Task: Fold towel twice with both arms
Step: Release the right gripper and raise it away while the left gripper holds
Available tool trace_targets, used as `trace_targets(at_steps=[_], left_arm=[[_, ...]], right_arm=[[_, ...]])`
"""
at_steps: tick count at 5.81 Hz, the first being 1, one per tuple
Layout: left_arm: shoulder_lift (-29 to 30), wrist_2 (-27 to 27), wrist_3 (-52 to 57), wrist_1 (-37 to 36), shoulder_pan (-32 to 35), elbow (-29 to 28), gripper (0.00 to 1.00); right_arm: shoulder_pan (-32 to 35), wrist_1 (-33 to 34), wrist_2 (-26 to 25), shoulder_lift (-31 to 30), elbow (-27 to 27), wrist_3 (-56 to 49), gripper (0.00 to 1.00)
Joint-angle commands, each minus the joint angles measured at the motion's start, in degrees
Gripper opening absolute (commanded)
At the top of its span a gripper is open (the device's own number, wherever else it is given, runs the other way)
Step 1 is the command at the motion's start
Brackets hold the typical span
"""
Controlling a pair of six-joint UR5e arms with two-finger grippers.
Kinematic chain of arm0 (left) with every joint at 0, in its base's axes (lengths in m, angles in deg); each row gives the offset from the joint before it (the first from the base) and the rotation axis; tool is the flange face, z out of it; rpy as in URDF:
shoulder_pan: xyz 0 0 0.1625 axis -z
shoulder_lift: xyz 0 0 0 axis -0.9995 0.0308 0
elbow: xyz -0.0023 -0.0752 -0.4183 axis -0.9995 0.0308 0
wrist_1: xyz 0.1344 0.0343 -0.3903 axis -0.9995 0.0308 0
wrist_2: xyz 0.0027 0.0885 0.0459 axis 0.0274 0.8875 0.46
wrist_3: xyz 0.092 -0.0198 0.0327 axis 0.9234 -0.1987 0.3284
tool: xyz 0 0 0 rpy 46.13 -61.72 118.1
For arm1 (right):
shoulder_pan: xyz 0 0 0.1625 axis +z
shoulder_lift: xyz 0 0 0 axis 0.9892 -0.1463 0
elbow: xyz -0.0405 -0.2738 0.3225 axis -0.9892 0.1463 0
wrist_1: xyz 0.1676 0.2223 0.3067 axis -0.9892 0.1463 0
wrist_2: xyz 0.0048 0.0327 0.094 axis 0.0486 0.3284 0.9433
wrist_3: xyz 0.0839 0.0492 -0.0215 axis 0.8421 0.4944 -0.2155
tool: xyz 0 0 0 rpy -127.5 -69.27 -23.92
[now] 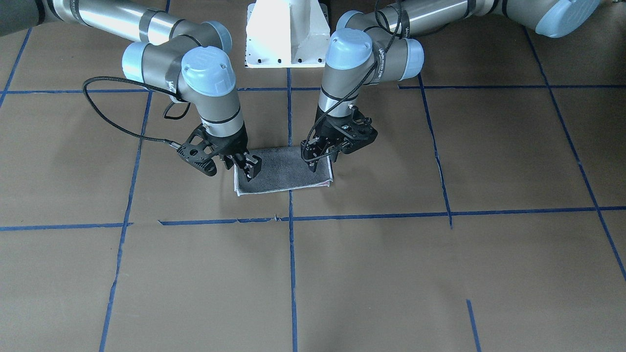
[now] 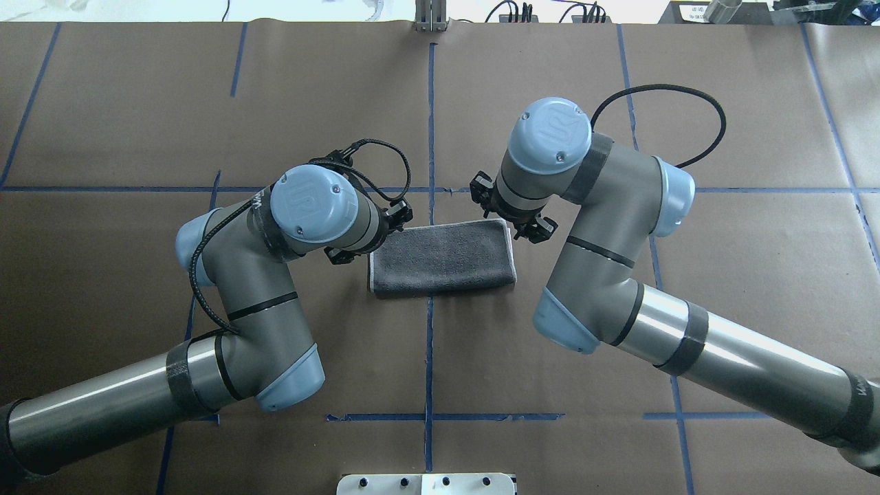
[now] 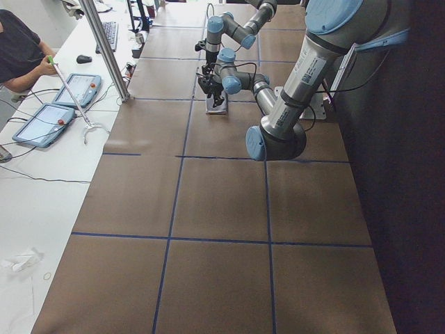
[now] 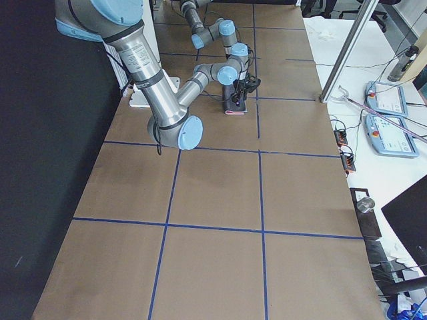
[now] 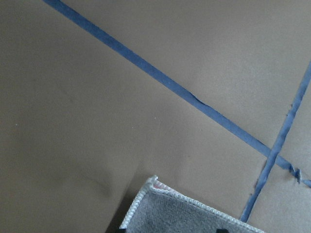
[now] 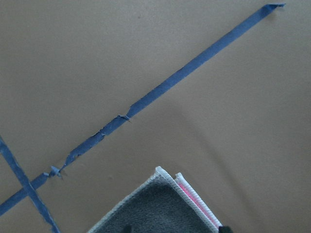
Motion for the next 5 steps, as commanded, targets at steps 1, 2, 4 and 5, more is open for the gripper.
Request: trace_targets(at_steps=[1,2,4,5], left_arm=[[-2.16,0.17,-8.62,-0.2,-3.22,1.6,0.69],[-2.78,0.18,-12.32,-0.2,-3.59,1.77,0.69],[-2.87,0.18,-13.67,-0.2,-4.64,1.51,0.69],[-2.87,0.18,-13.67,-0.11,-4.74,0.73,0.69]], right_arm=[[3.68,0.01,5.39,-4.6,-6.4,-2.7,0.71],[6.14,0.01,9.95,-6.8,-8.6,-5.33,0.77],[8.97,0.1,12.0,-8.92,-10.37,-7.1,1.0],[8.98,0.18,11.93,-9.71,-10.72,-7.21,1.0]])
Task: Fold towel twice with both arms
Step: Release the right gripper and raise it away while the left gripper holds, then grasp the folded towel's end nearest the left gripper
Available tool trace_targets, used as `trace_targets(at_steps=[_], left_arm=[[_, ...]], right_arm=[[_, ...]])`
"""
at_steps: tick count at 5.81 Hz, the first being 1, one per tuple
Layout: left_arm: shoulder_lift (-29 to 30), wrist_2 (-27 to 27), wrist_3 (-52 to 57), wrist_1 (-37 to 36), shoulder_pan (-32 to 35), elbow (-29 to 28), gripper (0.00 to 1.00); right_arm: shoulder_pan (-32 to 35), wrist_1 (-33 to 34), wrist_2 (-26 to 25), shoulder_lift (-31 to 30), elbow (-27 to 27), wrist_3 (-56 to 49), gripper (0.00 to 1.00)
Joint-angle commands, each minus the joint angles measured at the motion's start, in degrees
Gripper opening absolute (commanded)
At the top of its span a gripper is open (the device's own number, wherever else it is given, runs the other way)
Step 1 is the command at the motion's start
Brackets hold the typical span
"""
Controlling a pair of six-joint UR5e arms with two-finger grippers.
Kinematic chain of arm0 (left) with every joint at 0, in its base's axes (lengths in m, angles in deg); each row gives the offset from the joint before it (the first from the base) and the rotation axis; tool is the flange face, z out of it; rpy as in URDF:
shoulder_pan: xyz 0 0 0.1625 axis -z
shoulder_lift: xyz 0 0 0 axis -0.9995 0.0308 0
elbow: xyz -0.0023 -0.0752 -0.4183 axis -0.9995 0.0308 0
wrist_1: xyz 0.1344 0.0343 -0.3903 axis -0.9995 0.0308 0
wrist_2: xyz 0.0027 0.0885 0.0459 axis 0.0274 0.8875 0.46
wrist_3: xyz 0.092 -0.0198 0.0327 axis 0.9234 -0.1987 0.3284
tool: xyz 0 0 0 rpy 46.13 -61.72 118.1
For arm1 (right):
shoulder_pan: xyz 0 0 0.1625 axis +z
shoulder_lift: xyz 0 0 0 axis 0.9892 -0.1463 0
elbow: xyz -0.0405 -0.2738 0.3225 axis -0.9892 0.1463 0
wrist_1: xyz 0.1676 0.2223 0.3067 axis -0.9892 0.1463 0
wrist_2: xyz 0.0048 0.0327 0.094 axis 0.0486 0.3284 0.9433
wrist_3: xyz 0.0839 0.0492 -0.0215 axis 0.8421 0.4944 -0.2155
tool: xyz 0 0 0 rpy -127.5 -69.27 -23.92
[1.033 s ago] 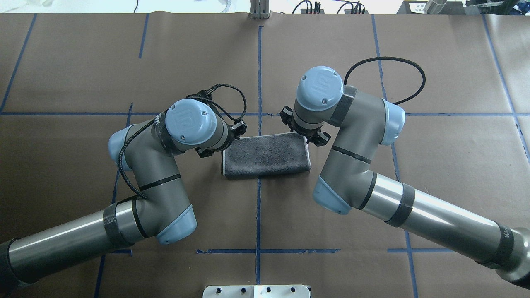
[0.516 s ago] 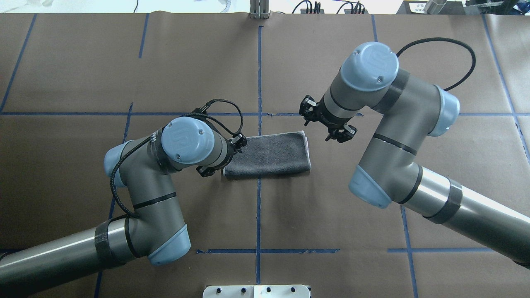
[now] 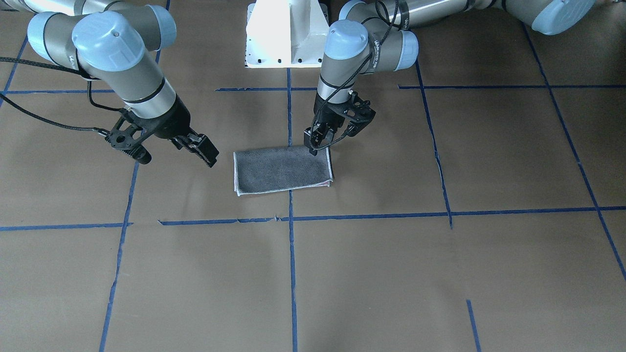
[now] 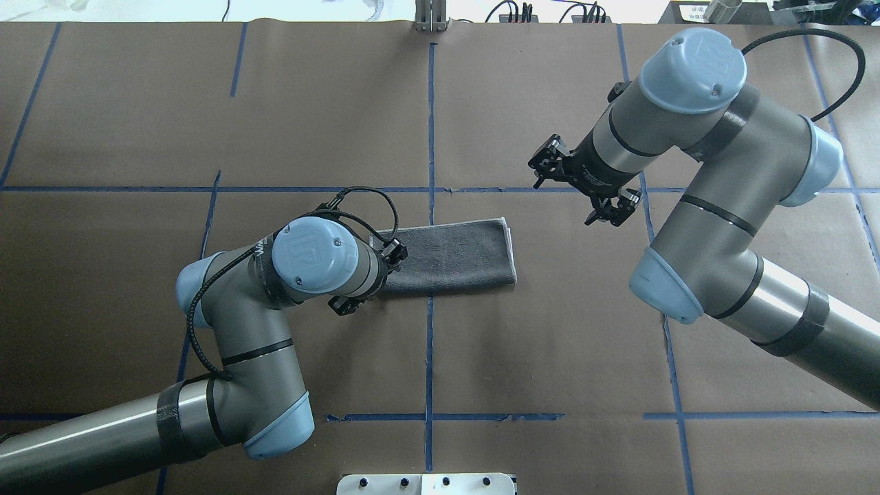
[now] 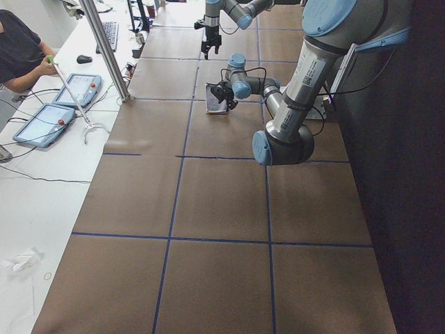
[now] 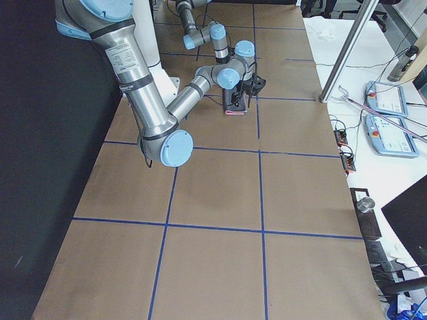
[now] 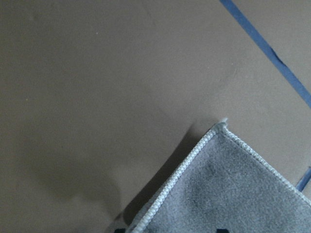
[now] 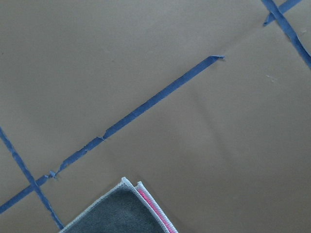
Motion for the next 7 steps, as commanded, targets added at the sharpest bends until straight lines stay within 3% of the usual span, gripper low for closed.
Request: trace_targets(at_steps=[1,3,4,5,6,7], left_arm=[[-0.04,-0.07,-0.14,0.06,-0.56,-0.67,0.69],[-0.13,-0.07,-0.14,-0.02,-0.65,-0.93,0.63],[-0.22,-0.07,-0.14,0.06,-0.65,-0.85,0.44],[-0.22,-0.07,-0.14,-0.02,-0.65,-0.59,0.16],[-0.22,0.02,-0.05,-0.11,-0.57,0.11,0.05],[-1.44,0.02,0.04,-0.11,-0.39,0.38,0.01]], right_arm=[[0.44,0.07,0.36,-1.31,-0.75,-0.57,1.0],[0.36,0.07,0.36,-1.23,-0.93,-0.57,1.0],[0.36,0.07,0.28,-1.23,-0.93,-0.57,1.0],[0.27,0.07,0.19,-1.14,-0.93,-0.57,1.0],[0.18,0.07,0.01,-1.06,-0.93,-0.48,1.0],[0.18,0.07,-0.07,-0.97,-0.93,-0.48,1.0]])
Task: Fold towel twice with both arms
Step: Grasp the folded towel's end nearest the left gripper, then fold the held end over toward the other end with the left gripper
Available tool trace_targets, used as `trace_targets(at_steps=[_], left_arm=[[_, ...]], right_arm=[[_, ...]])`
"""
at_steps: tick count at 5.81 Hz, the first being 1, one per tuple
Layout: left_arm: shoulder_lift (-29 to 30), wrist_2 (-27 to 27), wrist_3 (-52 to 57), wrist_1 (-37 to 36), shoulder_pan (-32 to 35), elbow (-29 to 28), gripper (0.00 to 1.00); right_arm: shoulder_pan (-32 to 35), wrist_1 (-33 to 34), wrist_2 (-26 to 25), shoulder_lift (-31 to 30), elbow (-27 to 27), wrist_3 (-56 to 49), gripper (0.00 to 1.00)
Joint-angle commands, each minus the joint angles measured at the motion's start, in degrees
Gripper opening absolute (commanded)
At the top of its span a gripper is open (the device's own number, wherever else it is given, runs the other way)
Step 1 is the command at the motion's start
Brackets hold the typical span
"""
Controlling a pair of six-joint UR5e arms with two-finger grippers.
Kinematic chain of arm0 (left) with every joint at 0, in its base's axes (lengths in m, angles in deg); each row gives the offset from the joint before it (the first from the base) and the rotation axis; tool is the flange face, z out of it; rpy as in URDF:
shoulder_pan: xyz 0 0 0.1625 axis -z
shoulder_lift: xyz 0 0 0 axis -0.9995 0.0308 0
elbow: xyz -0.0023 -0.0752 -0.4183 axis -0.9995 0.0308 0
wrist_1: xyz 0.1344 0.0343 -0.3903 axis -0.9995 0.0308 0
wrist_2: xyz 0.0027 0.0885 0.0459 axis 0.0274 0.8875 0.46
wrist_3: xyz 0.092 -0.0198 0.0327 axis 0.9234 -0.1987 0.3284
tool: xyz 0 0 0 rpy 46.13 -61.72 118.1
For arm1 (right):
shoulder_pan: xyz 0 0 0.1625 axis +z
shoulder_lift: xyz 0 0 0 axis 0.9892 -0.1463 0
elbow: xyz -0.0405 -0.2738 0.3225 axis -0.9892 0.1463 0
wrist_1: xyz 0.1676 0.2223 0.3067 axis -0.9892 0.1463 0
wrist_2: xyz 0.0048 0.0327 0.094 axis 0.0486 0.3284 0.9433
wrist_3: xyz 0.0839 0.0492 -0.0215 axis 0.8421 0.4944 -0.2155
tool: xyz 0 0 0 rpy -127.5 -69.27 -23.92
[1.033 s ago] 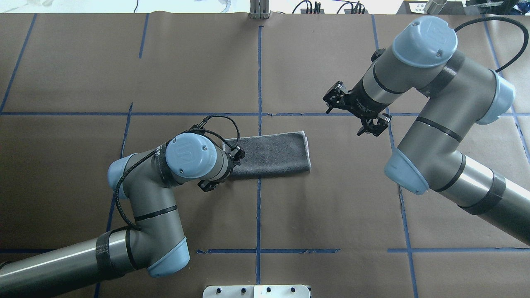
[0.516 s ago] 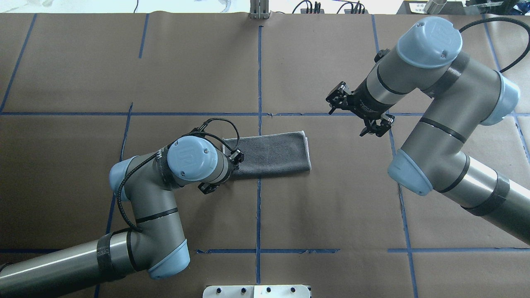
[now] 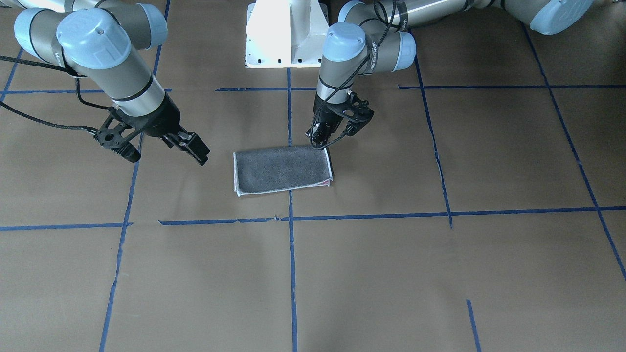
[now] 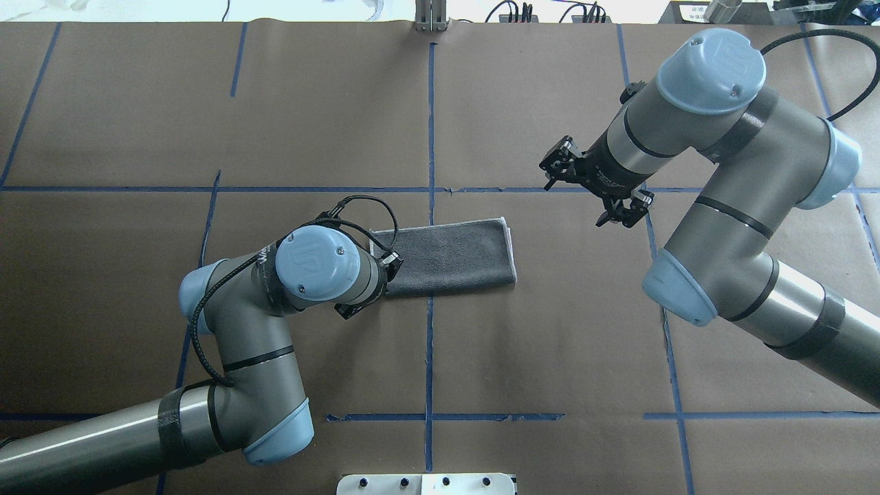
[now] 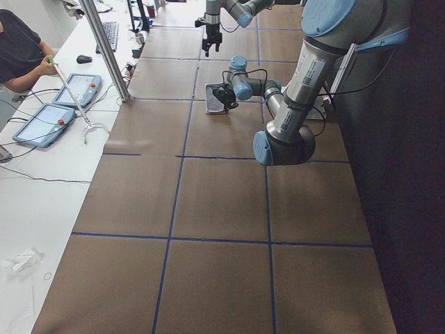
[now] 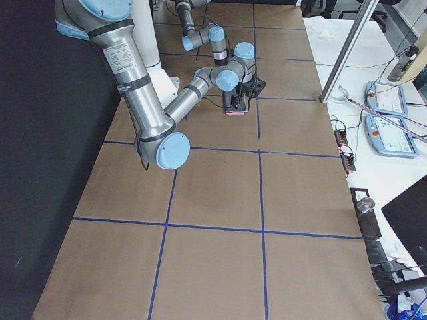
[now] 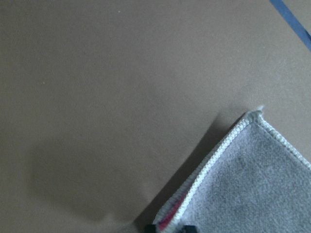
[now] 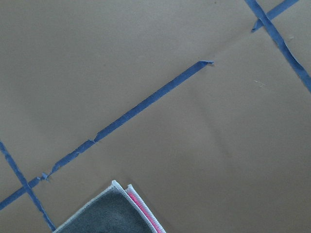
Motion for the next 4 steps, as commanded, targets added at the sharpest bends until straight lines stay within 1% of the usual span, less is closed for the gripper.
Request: trace_targets(at_steps=[1,2,3,4], left_arm=[[-0.73,0.02,0.43,-0.11,0.66,0.44,0.0],[1.62,0.02,0.96,-3.07,0.83,0.61,0.0],[5.03,0.02,3.22,-4.49,2.14,0.53,0.01],[7.33,0.28,7.34,-4.51,2.24,-0.34,0.01]], right_arm=[[-0.13,0.0,-0.11,0.08,0.0,0.02,1.0],[0.48,0.09,0.24,0.08,-0.18,-0.07,1.0],[1.88,0.61,0.51,-0.53,-1.48,-0.07,1.0],[3.11,0.7,0.6,-2.45,-2.98,-1.37,1.0]])
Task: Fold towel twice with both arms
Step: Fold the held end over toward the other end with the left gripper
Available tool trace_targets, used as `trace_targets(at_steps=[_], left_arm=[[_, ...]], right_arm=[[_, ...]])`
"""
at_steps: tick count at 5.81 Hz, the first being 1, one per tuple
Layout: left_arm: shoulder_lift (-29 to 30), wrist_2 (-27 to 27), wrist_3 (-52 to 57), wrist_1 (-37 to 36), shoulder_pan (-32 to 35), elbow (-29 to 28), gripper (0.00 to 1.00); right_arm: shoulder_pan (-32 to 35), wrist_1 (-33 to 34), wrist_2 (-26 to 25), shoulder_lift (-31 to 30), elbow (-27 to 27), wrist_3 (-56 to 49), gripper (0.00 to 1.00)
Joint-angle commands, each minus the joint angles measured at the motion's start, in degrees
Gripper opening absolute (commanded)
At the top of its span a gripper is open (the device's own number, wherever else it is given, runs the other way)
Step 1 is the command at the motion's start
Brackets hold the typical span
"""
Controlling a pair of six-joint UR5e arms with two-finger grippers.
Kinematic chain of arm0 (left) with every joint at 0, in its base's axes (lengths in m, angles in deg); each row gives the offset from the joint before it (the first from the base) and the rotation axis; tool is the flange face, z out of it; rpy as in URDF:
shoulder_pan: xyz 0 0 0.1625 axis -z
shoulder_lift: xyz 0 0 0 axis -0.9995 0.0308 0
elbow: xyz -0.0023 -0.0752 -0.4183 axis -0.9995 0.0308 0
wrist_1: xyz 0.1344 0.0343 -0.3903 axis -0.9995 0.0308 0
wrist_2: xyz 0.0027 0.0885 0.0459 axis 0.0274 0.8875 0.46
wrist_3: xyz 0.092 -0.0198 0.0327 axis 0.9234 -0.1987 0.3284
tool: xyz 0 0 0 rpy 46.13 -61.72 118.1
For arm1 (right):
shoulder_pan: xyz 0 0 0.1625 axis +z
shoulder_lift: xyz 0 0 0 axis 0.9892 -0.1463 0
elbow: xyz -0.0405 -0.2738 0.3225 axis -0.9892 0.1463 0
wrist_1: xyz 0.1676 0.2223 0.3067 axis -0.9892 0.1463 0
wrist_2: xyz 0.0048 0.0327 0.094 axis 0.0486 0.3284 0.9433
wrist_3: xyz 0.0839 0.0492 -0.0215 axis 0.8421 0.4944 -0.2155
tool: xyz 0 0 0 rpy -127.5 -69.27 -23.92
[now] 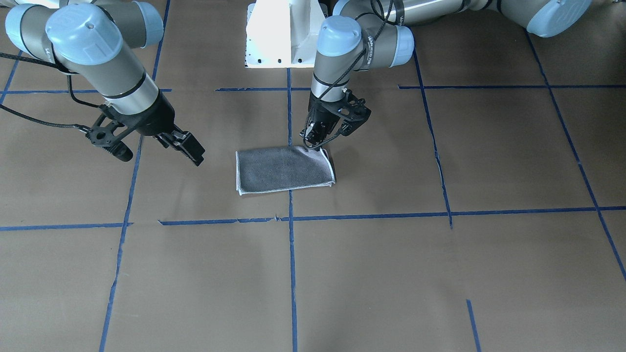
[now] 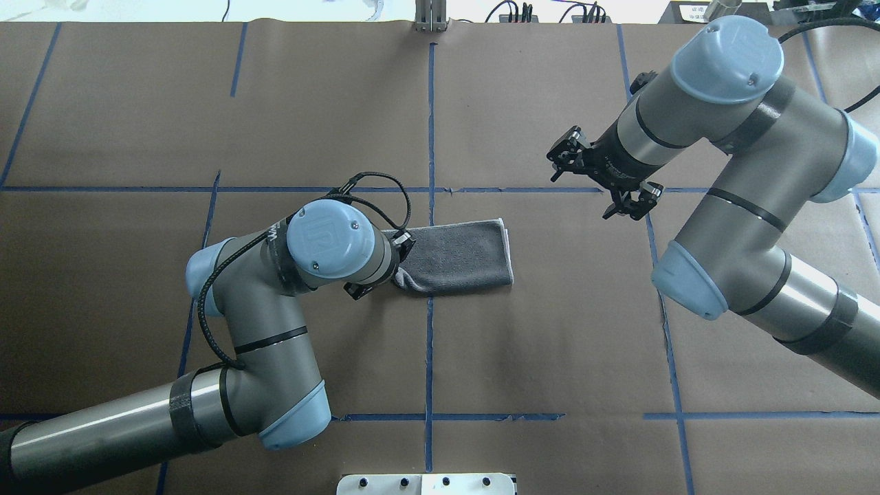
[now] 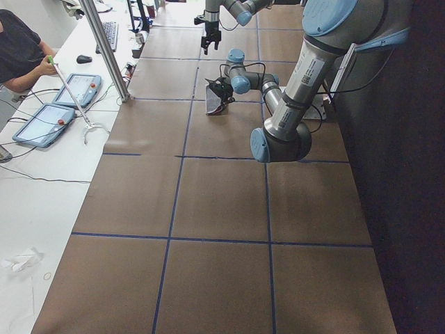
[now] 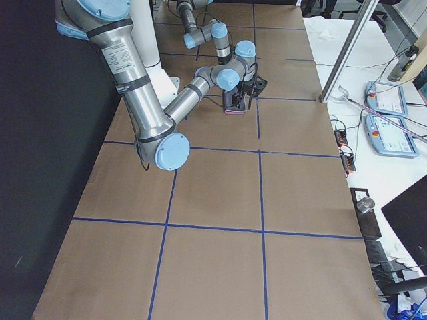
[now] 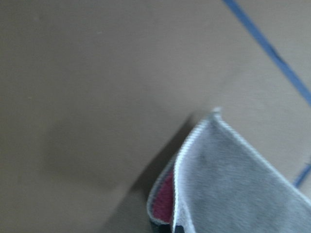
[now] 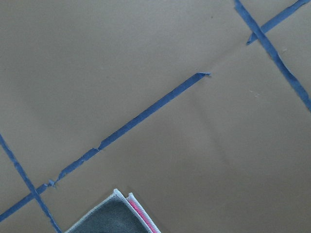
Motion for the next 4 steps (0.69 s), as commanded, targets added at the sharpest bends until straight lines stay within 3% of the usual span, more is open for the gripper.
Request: trace_targets(at_steps=[1,3,4], left_arm=[[6.17,0.44,4.35,-0.32,0.28,-3.64,0.01],[19.51,2.81,4.28,-0.23,-0.6,-18.55,0.01],[21.57,4.12,4.27,0.12,-1.91,-20.09,0.01]], right_arm=[[4.31,0.27,3.62,-3.37,-2.02,-4.11,1.0],[10.74,0.27,8.13,-10.3,-4.21,-15.43,1.0],[11.28,0.18,8.22,-11.64,-4.66,-16.79,1.0]])
